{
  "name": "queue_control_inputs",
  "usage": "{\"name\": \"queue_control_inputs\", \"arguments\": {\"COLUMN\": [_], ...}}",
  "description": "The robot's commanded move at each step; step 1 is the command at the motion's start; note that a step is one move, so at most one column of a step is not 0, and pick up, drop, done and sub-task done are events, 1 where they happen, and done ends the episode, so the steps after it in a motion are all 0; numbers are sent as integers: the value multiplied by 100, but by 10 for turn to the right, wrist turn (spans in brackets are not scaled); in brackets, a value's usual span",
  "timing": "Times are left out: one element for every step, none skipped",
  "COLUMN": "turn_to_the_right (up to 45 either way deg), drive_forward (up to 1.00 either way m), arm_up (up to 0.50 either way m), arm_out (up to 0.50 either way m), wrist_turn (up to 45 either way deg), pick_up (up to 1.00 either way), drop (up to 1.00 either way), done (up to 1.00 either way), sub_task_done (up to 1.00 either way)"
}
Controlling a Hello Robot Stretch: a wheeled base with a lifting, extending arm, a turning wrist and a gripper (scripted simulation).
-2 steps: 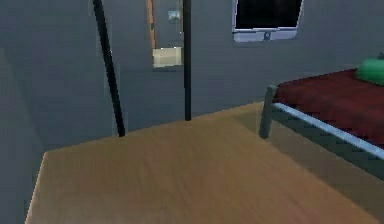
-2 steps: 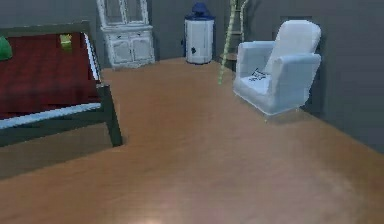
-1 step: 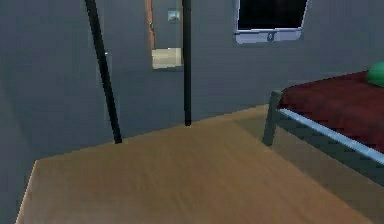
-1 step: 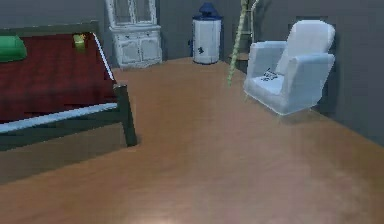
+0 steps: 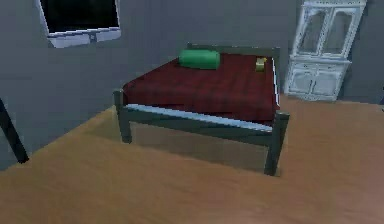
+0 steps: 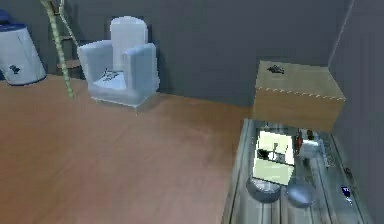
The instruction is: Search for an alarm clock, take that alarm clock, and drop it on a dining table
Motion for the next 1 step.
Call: {"name": "queue_control_inputs", "arguments": {"turn_to_the_right": [420], "drive_forward": [0], "arm_up": [0], "arm_out": [0], "wrist_turn": [0], "pick_up": [0], "drop": [0], "done": [0], "sub_task_done": [0]}}
